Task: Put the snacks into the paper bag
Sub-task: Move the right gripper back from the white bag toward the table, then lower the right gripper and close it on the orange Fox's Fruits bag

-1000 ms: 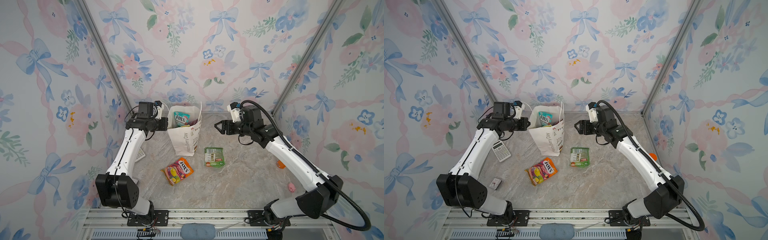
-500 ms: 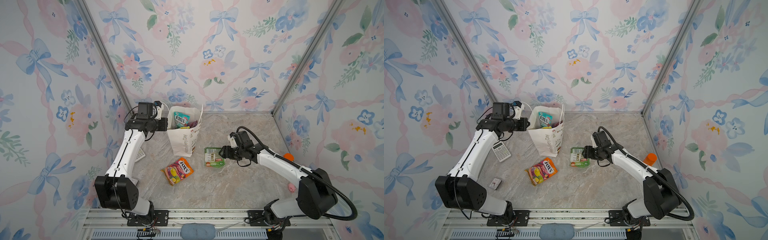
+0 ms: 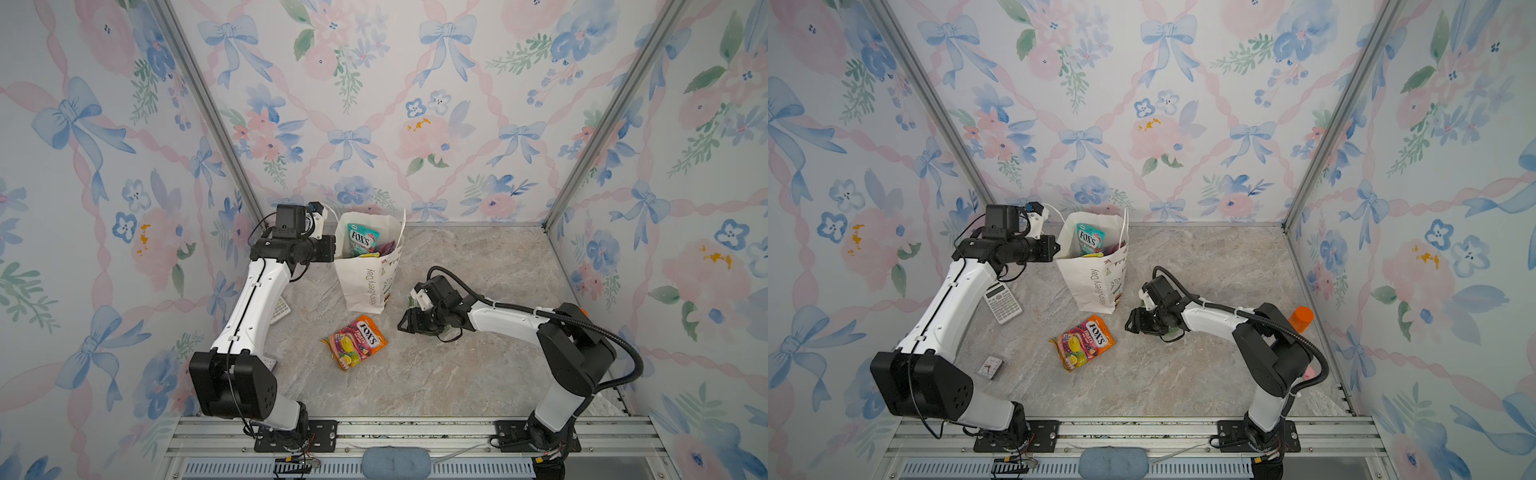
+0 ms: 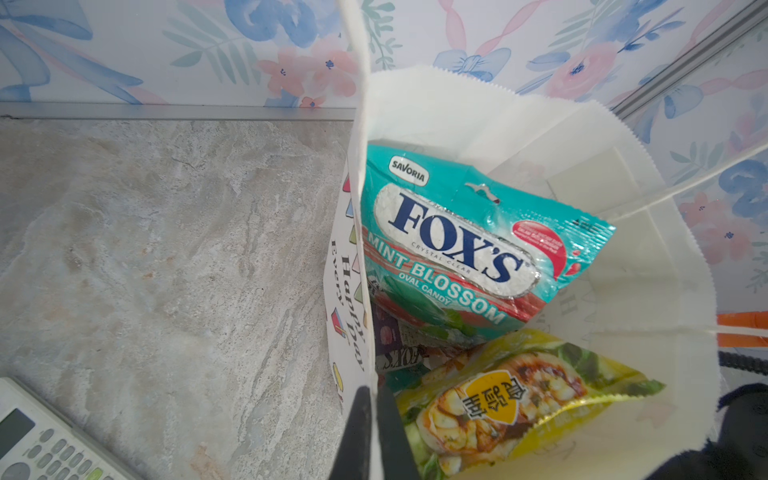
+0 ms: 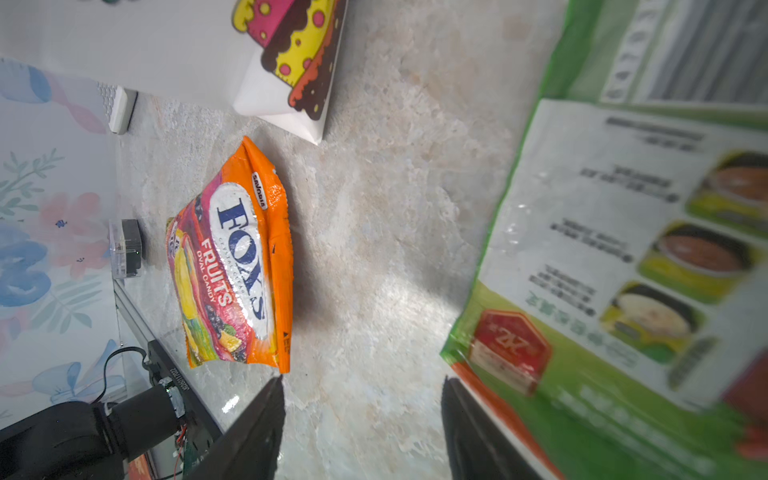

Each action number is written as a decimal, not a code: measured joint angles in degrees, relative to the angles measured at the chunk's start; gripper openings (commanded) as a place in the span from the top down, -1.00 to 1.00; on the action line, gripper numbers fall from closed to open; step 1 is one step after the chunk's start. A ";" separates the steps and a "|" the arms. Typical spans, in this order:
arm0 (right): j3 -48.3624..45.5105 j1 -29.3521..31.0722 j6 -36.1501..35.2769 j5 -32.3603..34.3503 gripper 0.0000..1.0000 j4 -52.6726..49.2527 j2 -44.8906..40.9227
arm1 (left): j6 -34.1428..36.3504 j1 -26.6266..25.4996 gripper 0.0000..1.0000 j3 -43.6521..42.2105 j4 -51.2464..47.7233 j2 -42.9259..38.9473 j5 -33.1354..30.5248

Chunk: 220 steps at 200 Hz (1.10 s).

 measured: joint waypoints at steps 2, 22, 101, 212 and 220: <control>0.11 0.11 0.04 -0.31 -0.23 0.24 0.39 | 0.00 0.00 1.00 0.00 0.00 0.00 0.00; 0.81 1.31 1.18 -2.60 -0.20 1.86 2.69 | 0.00 0.00 1.00 0.00 0.00 0.00 0.00; 3.45 4.61 6.62 -7.21 -0.01 8.33 8.66 | 0.00 0.00 1.00 -0.02 0.02 -0.04 0.00; 4.79 5.44 7.15 -7.45 1.00 8.68 10.01 | 0.00 0.00 1.00 -0.02 0.00 -0.09 0.00; 5.01 5.44 6.73 -7.26 1.00 7.98 9.77 | 0.00 0.00 1.00 -0.02 0.00 -0.09 0.00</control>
